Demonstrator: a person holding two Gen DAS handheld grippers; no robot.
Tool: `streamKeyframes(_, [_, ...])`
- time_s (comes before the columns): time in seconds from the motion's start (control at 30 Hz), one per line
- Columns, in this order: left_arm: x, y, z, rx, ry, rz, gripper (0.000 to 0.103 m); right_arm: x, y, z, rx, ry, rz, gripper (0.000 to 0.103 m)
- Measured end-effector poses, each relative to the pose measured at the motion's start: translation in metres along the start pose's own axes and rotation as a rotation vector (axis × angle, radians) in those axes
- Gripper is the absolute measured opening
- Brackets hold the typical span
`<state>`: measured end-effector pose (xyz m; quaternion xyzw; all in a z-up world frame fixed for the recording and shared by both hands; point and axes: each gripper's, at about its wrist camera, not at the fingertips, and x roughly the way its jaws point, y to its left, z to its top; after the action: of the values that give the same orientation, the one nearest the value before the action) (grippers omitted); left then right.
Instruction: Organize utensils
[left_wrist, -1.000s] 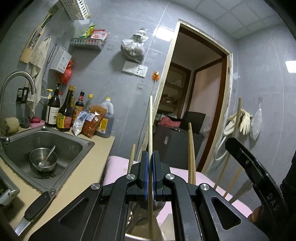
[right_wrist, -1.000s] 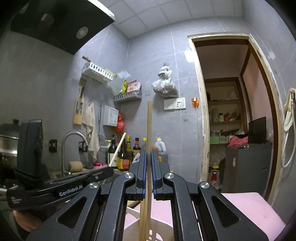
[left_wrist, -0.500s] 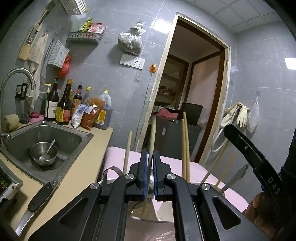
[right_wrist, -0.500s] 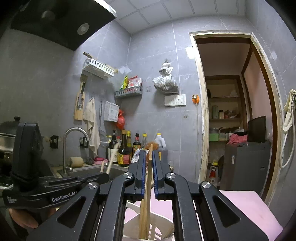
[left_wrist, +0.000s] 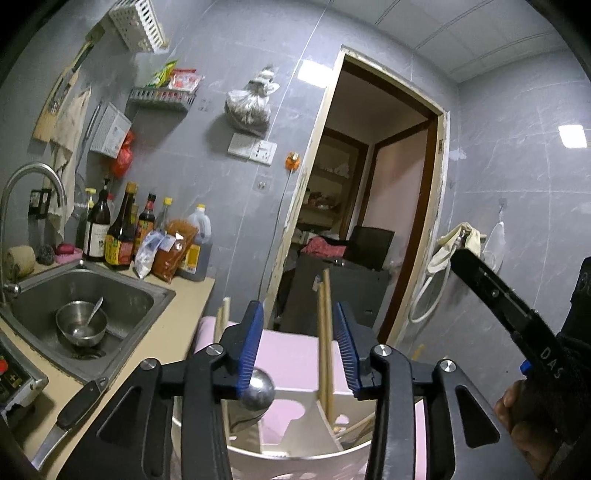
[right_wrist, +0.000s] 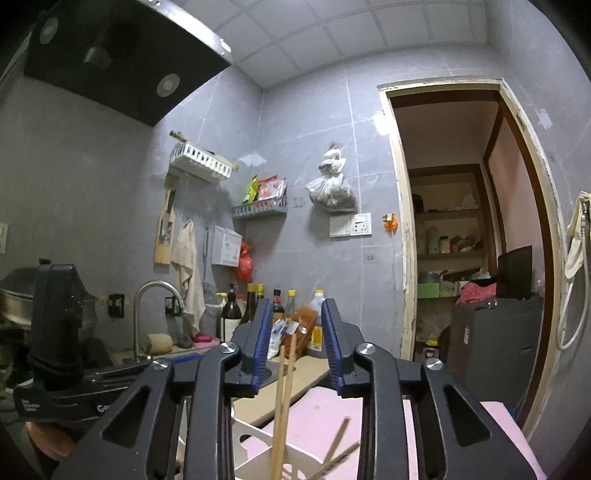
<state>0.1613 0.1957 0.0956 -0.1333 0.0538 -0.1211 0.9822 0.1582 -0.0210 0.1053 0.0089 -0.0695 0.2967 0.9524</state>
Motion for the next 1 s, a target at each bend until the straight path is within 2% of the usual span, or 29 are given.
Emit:
streamKeyframes(0.1, [-0.003,-0.011,0.004,0.011,-0.013,-0.01,0.051,-0.008,-0.009,0.004,0.005,-0.001,-0.022,0.029])
streamKeyframes(0.23, [-0.006,-0.026,0.008,0.027,-0.02,-0.017,0.056,-0.022,-0.023,0.007,0.019,0.005,-0.055,0.038])
streamKeyframes(0.33, [-0.007,-0.035,0.008,0.027,-0.013,-0.016,0.065,-0.031,-0.034,0.008,0.03,0.011,-0.086,0.041])
streamKeyframes(0.4, [-0.008,-0.04,0.006,0.025,-0.005,-0.018,0.079,-0.038,-0.042,0.01,0.031,0.021,-0.119,0.043])
streamKeyframes(0.5, [-0.008,-0.05,0.001,0.031,0.016,-0.024,0.091,-0.051,-0.056,0.009,0.031,0.034,-0.162,0.051])
streamKeyframes(0.57, [-0.008,-0.055,-0.003,0.032,0.033,-0.021,0.093,-0.059,-0.066,0.008,0.04,0.048,-0.189,0.053])
streamKeyframes(0.7, [-0.005,-0.068,-0.012,0.039,0.071,-0.014,0.097,-0.074,-0.084,0.004,0.059,0.083,-0.23,0.064])
streamKeyframes(1.0, [-0.007,-0.093,-0.033,0.059,0.126,0.024,0.101,-0.105,-0.105,-0.001,0.077,0.164,-0.275,0.08])
